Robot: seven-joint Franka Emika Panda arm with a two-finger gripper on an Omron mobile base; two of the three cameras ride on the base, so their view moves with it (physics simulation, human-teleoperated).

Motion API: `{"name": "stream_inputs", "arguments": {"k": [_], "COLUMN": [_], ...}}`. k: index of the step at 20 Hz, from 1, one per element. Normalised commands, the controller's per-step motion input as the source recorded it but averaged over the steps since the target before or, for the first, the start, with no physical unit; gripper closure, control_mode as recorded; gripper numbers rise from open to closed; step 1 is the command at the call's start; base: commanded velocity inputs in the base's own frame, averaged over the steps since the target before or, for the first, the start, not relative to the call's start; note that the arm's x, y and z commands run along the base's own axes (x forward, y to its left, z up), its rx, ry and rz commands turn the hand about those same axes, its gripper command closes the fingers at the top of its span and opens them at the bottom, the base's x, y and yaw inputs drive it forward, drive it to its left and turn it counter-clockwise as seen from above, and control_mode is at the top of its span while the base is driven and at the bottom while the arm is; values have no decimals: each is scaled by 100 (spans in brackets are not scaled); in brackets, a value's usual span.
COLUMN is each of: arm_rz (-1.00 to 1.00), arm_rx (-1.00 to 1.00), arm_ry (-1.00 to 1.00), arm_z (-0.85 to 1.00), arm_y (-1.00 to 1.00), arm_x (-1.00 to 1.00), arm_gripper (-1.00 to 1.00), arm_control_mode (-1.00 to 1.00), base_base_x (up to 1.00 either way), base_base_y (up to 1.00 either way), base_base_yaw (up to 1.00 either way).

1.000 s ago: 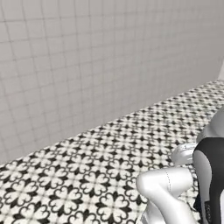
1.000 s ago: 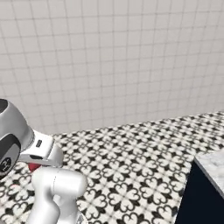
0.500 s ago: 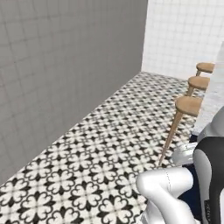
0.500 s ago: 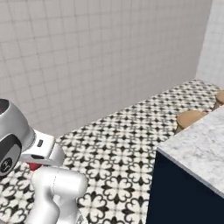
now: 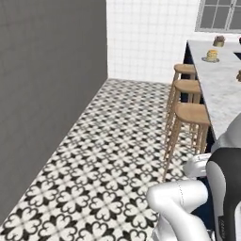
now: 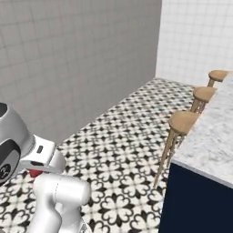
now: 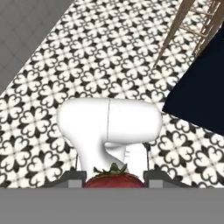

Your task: Take the strawberry from the fridge and place it on top of the pancake, located on the dining counter.

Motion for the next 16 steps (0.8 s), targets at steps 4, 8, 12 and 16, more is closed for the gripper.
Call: {"name": "stream_inputs", "arguments": {"k": [4,8,12,16], "arm_rz": [0,0,0,0], "arm_rx": [0,0,0,0], "arm_ry": [0,0,0,0], "arm_z": [0,0,0,0], "arm_y": [0,0,0,0], "arm_x": [0,0,0,0], "arm_gripper": [100,100,100,100], "arm_control_mode": [100,100,100,100], "base_base_x": [57,64,50,65], "base_base_y": [80,92,73,78], "base_base_yaw": [-49,-43,-34,-23]}}
